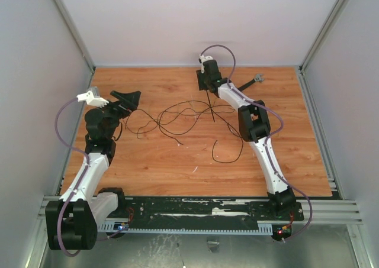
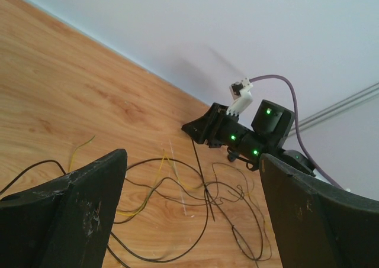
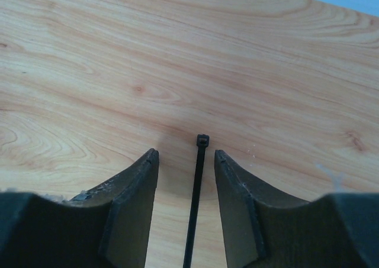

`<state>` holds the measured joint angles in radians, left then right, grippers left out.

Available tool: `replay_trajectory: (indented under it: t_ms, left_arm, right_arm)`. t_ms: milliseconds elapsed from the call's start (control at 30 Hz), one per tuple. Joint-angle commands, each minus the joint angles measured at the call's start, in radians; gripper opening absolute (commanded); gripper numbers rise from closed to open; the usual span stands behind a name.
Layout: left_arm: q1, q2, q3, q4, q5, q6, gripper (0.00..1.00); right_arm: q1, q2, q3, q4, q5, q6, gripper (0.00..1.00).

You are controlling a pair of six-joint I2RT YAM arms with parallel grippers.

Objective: Zip-tie the wires
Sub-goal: Pick up the ribbon at the center of the board.

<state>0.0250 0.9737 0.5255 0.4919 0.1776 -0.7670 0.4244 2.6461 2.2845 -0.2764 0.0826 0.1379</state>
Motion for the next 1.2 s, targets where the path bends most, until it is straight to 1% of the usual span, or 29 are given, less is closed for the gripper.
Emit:
replay_trajectory:
  t_ms: [0, 167, 333, 433, 800, 1033, 1167]
  left_arm:
    - [0.005, 0.006, -0.001, 0.039, -0.006, 0.020, 0.98]
    - [0.003, 0.006, 0.000, 0.040, -0.006, 0.020, 0.98]
    - [0.004, 0.006, -0.001, 0.040, -0.010, 0.023, 0.98]
    - [0.004, 0.041, 0.002, 0.042, -0.010, 0.024, 0.98]
    - [0.004, 0.053, 0.002, 0.043, -0.012, 0.025, 0.98]
    - [0.004, 0.050, 0.004, 0.041, -0.010, 0.026, 0.98]
    - [0.004, 0.044, 0.005, 0.036, -0.012, 0.029, 0.98]
  right_arm:
    - [-0.002, 0.044, 0.031, -0.010, 0.027, 0.000, 0.43]
    - [-0.017, 0.045, 0.035, -0.001, 0.012, 0.022, 0.40]
    - [-0.026, 0.057, 0.054, -0.009, -0.007, 0.028, 0.39]
    - [-0.030, 0.061, 0.065, -0.014, -0.009, 0.028, 0.37]
    - [-0.030, 0.075, 0.093, -0.022, -0.024, 0.014, 0.25]
    - [-0.030, 0.076, 0.094, -0.030, -0.023, 0.011, 0.11]
    - [-0.030, 0.072, 0.086, -0.032, -0.014, 0.003, 0.00]
